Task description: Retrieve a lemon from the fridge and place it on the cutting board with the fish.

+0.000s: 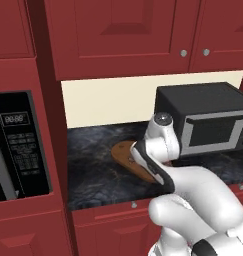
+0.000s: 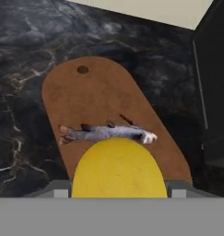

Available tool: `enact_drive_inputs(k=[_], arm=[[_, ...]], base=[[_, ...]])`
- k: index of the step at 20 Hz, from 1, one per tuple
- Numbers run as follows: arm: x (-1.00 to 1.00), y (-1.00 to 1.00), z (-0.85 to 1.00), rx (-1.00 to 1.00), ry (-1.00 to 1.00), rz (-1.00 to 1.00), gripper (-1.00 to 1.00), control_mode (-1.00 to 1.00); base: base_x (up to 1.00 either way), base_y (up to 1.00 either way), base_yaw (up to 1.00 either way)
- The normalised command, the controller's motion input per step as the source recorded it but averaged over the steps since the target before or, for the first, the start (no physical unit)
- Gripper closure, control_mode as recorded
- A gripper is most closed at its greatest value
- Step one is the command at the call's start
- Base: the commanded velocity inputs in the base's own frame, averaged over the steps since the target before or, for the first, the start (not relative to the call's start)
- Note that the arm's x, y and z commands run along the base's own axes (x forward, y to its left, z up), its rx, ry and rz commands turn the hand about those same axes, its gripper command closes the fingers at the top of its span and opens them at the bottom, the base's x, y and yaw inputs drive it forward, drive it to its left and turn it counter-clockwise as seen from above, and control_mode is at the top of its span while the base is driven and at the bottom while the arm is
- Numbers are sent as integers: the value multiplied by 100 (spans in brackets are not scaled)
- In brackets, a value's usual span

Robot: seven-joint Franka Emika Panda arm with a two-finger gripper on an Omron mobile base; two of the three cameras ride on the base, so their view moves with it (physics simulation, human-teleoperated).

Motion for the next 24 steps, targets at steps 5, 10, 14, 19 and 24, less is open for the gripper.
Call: enact_drive_inputs(k=[5, 10, 14, 19, 24], arm=[[64, 3, 0, 0, 1, 0, 100, -100], [42, 12, -3, 0, 7, 0, 100, -100], [28, 16, -16, 0, 3, 0, 100, -100], [22, 8, -21, 0, 5, 0, 100, -100], [11, 1, -29, 0, 7, 0, 100, -100]], base=[[0, 0, 0], [0, 0, 0], [0, 0, 0], [0, 0, 0], [0, 0, 0]])
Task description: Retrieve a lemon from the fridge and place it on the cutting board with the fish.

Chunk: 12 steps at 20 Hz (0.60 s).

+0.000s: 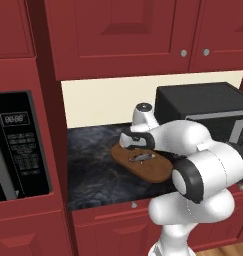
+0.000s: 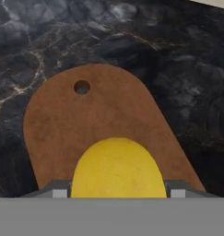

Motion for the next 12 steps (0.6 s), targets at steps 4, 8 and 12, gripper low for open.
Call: enact_drive_inputs(k=[4, 8, 12], arm=[[20, 1, -29, 0, 6, 0, 100, -100], [24, 6, -32, 0, 6, 0, 100, -100], [21, 7, -28, 0, 7, 0, 100, -100]], base=[[0, 0, 0], [0, 0, 0], [0, 0, 0]])
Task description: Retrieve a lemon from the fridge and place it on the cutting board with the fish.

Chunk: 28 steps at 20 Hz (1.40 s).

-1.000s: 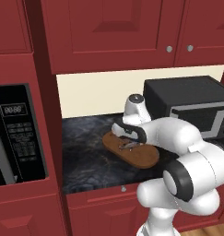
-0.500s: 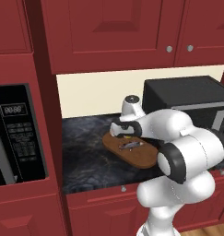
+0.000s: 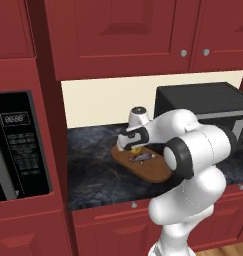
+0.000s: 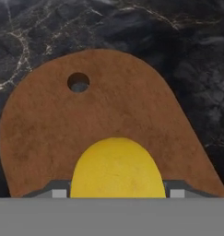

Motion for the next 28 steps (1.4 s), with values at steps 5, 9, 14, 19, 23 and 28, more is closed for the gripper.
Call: enact_drive_inputs(k=[5, 9, 14, 19, 23, 28], arm=[[17, 2, -16, 0, 6, 0, 100, -100], [11, 0, 0, 0, 0, 0, 100, -100], [10, 0, -7, 0, 0, 0, 100, -100], [2, 0, -21, 0, 0, 0, 100, -100], [0, 1, -25, 0, 0, 0, -100, -100], [0, 1, -14, 0, 0, 0, -100, -100]], base=[[0, 0, 0], [0, 0, 0], [0, 0, 0], [0, 0, 0], [0, 0, 0], [0, 0, 0]])
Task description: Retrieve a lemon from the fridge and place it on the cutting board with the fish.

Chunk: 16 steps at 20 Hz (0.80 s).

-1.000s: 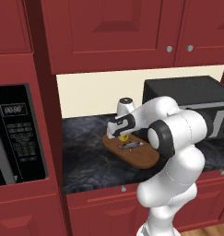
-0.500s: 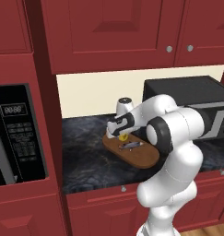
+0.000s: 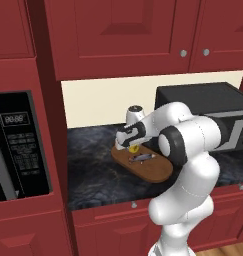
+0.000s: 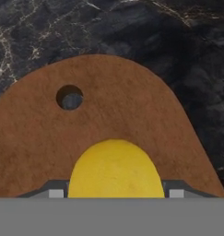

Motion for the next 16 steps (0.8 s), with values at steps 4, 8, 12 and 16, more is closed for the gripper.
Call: enact_drive_inputs(k=[4, 8, 12, 16], arm=[[0, 0, 0, 0, 2, 0, -100, -100], [-1, 9, 0, 0, 5, 0, -100, -100], [-10, 3, 14, 0, 4, 0, -100, -100], [-28, 0, 45, 0, 4, -1, -100, -100]], base=[[0, 0, 0], [0, 0, 0], [0, 0, 0], [0, 0, 0]])
